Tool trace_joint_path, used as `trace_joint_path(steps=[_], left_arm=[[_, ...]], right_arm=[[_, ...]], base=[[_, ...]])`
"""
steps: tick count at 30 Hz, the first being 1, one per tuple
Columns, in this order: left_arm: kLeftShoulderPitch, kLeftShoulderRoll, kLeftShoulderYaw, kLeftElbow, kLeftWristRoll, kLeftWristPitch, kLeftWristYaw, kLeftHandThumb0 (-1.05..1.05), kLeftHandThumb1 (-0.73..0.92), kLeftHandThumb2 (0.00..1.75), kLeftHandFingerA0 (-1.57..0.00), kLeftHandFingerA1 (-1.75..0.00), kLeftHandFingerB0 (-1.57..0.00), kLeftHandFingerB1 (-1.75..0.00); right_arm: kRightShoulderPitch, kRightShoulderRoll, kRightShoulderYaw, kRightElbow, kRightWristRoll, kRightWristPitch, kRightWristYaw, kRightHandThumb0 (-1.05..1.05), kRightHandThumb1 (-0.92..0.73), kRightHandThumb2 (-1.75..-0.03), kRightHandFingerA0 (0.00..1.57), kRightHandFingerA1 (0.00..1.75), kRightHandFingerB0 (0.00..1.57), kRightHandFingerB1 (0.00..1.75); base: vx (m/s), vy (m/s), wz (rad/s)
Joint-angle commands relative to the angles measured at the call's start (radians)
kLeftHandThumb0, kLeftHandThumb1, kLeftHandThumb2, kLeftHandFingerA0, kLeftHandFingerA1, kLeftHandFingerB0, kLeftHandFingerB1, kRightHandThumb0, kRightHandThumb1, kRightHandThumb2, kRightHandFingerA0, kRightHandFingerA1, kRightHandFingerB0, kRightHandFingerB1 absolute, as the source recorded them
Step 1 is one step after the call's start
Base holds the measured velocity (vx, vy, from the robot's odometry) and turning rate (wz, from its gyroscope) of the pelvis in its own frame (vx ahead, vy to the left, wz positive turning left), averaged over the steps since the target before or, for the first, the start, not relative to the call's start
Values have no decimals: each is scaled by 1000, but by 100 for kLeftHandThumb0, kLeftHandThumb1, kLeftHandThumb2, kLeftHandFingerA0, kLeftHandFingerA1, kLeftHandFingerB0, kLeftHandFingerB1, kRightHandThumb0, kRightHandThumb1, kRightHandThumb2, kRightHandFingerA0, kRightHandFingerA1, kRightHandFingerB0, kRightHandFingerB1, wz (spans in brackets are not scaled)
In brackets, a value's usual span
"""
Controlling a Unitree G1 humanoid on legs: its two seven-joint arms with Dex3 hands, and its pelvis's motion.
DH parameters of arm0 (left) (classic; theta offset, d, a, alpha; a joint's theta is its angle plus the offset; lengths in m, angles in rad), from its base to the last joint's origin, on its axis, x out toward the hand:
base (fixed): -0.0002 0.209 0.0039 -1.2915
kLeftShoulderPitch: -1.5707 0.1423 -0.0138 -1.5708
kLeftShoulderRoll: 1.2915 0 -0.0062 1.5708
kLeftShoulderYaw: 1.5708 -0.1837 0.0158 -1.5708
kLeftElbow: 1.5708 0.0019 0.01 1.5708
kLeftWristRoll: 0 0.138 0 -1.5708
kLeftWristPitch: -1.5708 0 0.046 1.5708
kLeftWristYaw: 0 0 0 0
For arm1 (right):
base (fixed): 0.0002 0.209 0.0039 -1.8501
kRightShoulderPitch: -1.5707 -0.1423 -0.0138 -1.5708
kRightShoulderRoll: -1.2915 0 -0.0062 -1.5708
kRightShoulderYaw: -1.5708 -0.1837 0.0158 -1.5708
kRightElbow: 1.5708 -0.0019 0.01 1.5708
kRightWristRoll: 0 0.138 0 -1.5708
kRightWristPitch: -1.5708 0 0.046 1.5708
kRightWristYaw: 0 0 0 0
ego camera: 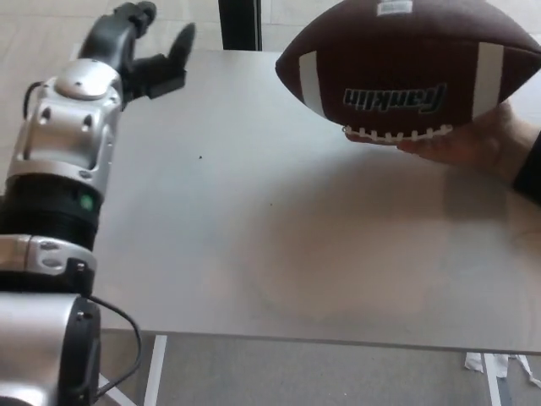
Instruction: The robot uses both its hands to grab the left and right ends of a football kept in the middle of the desk infront of it, lifts it up and places it in the palm of a person
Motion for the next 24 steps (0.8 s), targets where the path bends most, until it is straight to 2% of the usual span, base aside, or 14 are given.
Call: trace_joint_path(steps=[1, 5, 7, 9, 11, 12, 13, 14, 16, 18, 19, 22, 23, 24], left_arm=[[323, 119, 369, -539, -307, 150, -124, -101, 76, 105, 0, -22, 0, -1], [541, 142, 536, -736, -375, 130, -189, -76, 87, 75, 0, -11, 0, -2], [729, 177, 697, -865, -429, 124, -273, -85, 65, 107, 0, -42, -4, -29], [909, 169, 872, -963, -466, 77, -324, -84, 81, 65, -7, -70, -5, -52], [1031, 157, 1030, -1011, -495, 32, -334, -83, 64, 103, -14, -65, -5, -52], [1085, 154, 1128, -986, -556, 9, -350, -82, 62, 101, -14, -65, -5, -52], [1124, 152, 1183, -960, -574, -29, -359, -82, 64, 103, -15, -64, -5, -52], [1172, 151, 1253, -923, -615, -72, -375, -85, 81, 65, -11, -67, -5, -50], [1215, 140, 1325, -889, -673, -118, -384, -83, 82, 66, -8, -69, -4, -52], [1268, 215, 1458, -529, -747, -337, -521, -87, 63, 103, -23, -63, -2, -52], [1274, 244, 1489, -449, -763, -352, -517, -92, 75, 63, -35, -63, -19, -52], [1282, 302, 1563, -272, -798, -375, -486, -92, 75, 63, -42, -62, -22, -55], [1283, 313, 1581, -238, -799, -374, -449, -96, 62, 79, -41, -64, -20, -57], [1285, 312, 1593, -226, -785, -375, -390, -91, 81, 64, -41, -66, -19, -57]], right_arm=[[228, -237, -121, -277, 81, 26, 278, -99, -74, -106, 0, 0, 0, 4], [423, -299, -277, -457, 136, 12, 351, -105, -80, -121, 0, 25, 0, 25], [577, -304, -471, -635, 236, 91, 366, -105, -74, -117, 0, 56, 13, 55], [736, -292, -664, -736, 285, 62, 430, -98, -92, -70, 0, 84, 13, 60], [862, -252, -816, -791, 353, 38, 467, -97, -92, -70, 0, 83, 10, 58], [952, -230, -911, -796, 390, 11, 517, -105, -78, -117, 1, 67, 13, 54], [1007, -207, -964, -795, 399, -23, 534, -105, -78, -118, 6, 69, 8, 57], [1063, -178, -1025, -787, 418, -69, 552, -101, -75, -97, 6, 72, 9, 61], [1096, -156, -1080, -749, 444, -100, 538, -99, -91, -68, 13, 81, 8, 61], [1094, -158, -1190, -537, 414, -272, 490, -88, -71, -102, 28, 70, 18, 60], [1094, -160, -1211, -518, 392, -265, 419, -89, -67, -111, 100, 107, 26, 62], [1073, -174, -1257, -450, 331, -306, 263, -94, -75, -116, 72, 106, 20, 63], [1043, -182, -1268, -410, 310, -373, 223, -84, -90, -66, 44, 103, 16, 60], [1011, -191, -1282, -367, 301, -416, 170, -83, -84, -65, 47, 91, 13, 57]], base=[[0, 0, 0], [0, 0, 0], [0, 0, 0], [0, 0, 0], [0, 0, 0], [0, 0, 0], [0, 0, 0], [0, 0, 0], [0, 0, 0], [0, 0, 0], [0, 0, 0], [0, 0, 0], [0, 0, 0], [0, 0, 0]])
